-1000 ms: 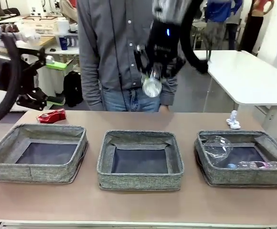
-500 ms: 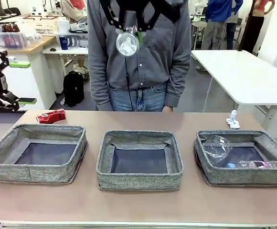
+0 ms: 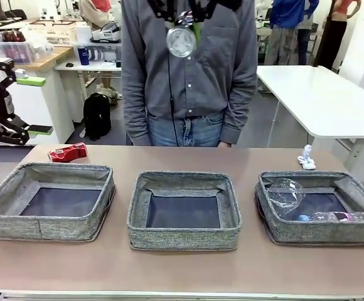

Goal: Sort the waste into the appropriate baskets.
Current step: Pick up the waste item pointed out by the person.

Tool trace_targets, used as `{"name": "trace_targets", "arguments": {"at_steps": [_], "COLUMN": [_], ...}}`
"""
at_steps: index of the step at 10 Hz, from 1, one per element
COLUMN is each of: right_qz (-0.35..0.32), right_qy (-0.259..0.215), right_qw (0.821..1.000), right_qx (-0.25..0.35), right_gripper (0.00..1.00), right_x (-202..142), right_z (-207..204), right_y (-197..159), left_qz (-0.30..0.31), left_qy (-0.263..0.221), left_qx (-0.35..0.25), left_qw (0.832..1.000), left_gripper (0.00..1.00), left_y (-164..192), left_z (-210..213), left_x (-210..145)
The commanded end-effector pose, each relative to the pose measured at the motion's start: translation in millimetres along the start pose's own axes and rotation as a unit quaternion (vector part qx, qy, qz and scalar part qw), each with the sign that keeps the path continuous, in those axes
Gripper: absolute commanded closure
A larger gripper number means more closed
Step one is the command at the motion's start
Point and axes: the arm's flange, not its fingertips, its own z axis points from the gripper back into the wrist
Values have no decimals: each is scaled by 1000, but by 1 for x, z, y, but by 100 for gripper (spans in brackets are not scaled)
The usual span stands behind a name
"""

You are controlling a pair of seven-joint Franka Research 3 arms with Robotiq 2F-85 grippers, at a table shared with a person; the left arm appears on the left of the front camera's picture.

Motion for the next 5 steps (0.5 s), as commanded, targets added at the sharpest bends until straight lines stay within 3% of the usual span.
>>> {"name": "trace_targets", "arguments": {"at_steps": [1, 5], "right_qz": [-1, -1], "right_qy": [2, 2], "right_qw": [1000, 1000], "right_qx": [18, 18], "right_gripper": [66, 66], "right_x": [2, 2], "right_z": [2, 2], "right_y": [2, 2], "left_qz": [0, 0], "left_qy": [0, 0], "left_qx": [-10, -10], "left_qw": [1000, 1000], "left_gripper": [0, 0], "left_y": [-1, -1], "left_z": [2, 2], "left_x": [0, 0]}}
